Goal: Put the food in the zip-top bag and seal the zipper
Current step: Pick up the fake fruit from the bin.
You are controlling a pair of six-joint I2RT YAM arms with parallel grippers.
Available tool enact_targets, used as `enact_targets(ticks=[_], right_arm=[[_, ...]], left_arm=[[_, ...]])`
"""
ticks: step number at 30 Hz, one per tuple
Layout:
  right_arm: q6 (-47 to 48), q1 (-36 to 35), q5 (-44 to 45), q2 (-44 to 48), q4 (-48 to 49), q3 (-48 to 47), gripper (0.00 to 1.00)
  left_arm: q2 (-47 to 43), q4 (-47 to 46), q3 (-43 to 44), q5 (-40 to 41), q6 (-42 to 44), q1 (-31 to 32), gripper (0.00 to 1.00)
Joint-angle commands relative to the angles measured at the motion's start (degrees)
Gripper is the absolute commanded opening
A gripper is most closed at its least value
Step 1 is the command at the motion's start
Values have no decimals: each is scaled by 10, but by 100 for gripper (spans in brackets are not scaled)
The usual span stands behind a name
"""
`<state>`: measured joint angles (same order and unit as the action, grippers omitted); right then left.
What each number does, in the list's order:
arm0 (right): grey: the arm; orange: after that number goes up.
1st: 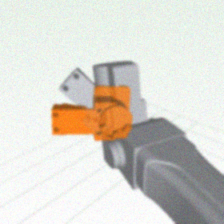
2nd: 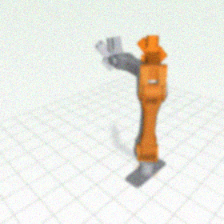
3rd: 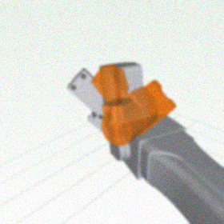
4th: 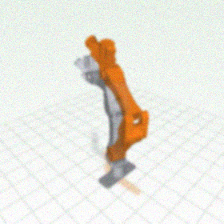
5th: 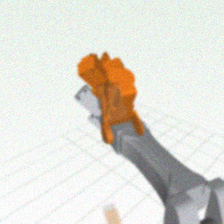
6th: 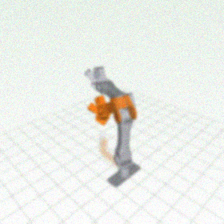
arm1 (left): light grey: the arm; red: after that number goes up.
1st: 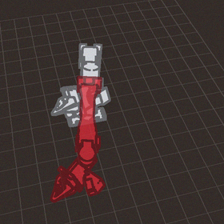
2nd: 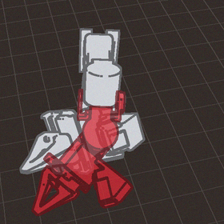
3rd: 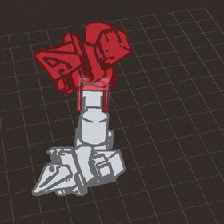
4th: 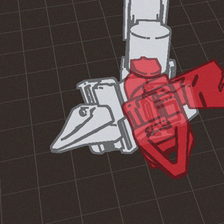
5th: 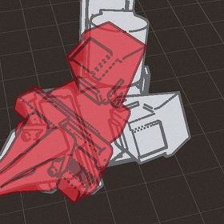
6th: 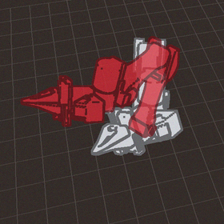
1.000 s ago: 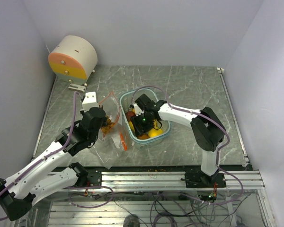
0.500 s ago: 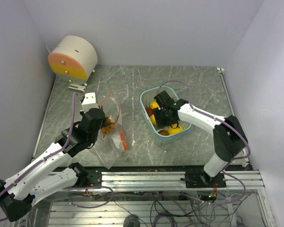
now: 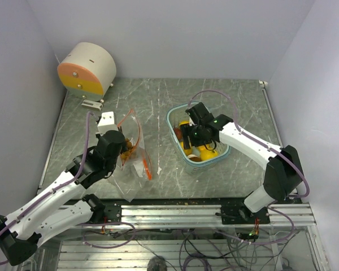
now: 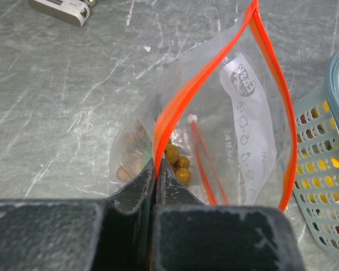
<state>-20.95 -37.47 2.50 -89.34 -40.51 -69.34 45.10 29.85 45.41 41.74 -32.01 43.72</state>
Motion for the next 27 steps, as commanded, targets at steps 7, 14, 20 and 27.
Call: enact_targets(ticks=[7,14,20,27], right_arm=[[14,-1,-64,-11,-133,2,69],[48,-1,-133,-41,-108,29,70],[56,-1,-166,-62,-88,60,69],[44,0,-146,-53,-94,48,33]], left_arm=[[-20,-10,2,-5,-9,-1,7],[-35,1,1,-1,-17,-2,7],[-38,5,2,3,-20,-1,7],[-34,2,3,5,-19,-2,7]])
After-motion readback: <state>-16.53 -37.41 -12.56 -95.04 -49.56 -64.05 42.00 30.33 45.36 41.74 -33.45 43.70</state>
